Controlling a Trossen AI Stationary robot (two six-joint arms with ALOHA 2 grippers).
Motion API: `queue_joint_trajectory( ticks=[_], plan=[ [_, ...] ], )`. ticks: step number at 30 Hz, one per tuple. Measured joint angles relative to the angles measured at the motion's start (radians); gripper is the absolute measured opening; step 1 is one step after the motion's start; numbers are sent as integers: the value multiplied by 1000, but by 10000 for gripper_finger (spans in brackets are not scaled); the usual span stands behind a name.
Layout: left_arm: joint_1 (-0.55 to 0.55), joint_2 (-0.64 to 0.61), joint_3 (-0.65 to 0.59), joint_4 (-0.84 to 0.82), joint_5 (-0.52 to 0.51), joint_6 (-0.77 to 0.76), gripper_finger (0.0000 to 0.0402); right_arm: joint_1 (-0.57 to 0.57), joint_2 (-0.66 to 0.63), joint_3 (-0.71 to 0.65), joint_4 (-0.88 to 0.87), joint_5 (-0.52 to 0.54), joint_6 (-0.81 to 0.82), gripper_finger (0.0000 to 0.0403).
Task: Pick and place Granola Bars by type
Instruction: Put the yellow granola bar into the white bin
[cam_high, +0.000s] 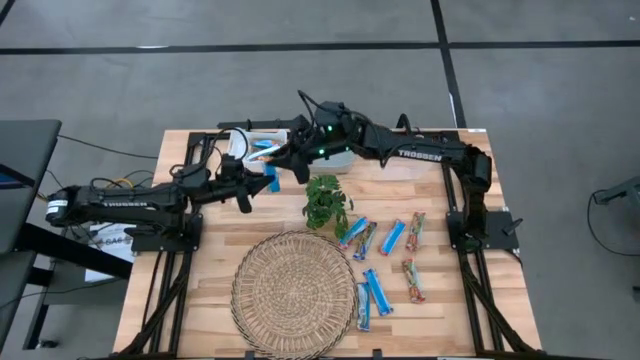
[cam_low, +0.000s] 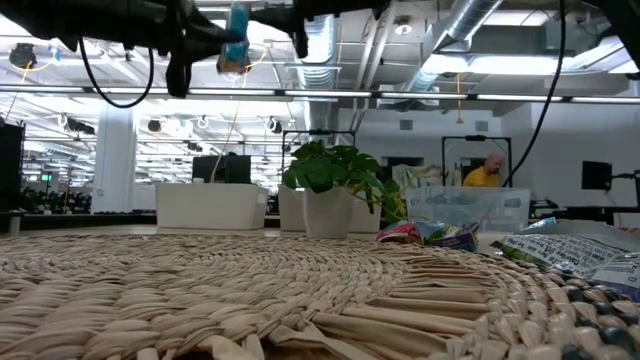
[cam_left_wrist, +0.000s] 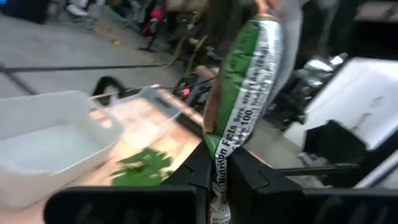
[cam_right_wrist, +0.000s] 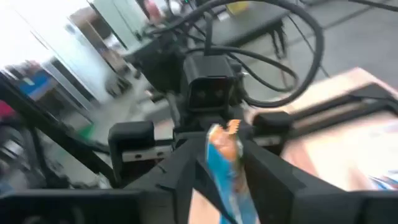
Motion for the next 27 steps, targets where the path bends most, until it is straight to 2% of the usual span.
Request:
queue_joint_trajectory(
  ticks=[6, 11, 15, 21, 23, 27],
  plan=[
    [72, 0, 0, -64, -61, 12, 19, -28, 0, 144, -350, 128, -161, 193],
    [160, 0, 0, -156, -183, 41, 15, -35, 0, 217, -547, 243, -209, 223],
    [252, 0, 0, -223, -253, 87, 7, -35, 0, 224, -620, 311, -211, 228],
    [389, 0, 0, -308, -355, 136, 22, -35, 0, 225, -652, 329, -208, 219],
    [430, 7, 0, -316, -362, 166, 23, -35, 0, 226, -651, 344, -209, 216],
    [485, 38, 0, -311, -306, 215, 15, -35, 0, 226, -650, 345, -209, 210]
  ],
)
